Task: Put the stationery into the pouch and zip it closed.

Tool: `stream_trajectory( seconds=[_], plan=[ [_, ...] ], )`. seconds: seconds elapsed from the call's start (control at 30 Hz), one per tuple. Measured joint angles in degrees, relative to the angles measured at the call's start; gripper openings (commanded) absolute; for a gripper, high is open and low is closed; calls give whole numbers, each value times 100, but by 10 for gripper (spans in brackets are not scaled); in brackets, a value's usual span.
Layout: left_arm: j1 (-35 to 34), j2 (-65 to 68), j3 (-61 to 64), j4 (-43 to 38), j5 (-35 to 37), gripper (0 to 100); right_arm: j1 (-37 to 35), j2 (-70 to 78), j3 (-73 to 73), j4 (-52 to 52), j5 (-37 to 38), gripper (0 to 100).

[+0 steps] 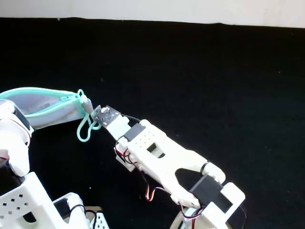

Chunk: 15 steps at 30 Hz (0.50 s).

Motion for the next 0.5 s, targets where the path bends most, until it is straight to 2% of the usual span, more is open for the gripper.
stream_trajectory(
  seconds=[0.3, 0.5],
  plan=[
    [0, 0, 0, 0, 0, 7, 35, -79, -62, 9, 0, 6],
    [0, 0, 0, 0, 0, 7, 360, -70, -703, 396, 0, 6]
  ],
)
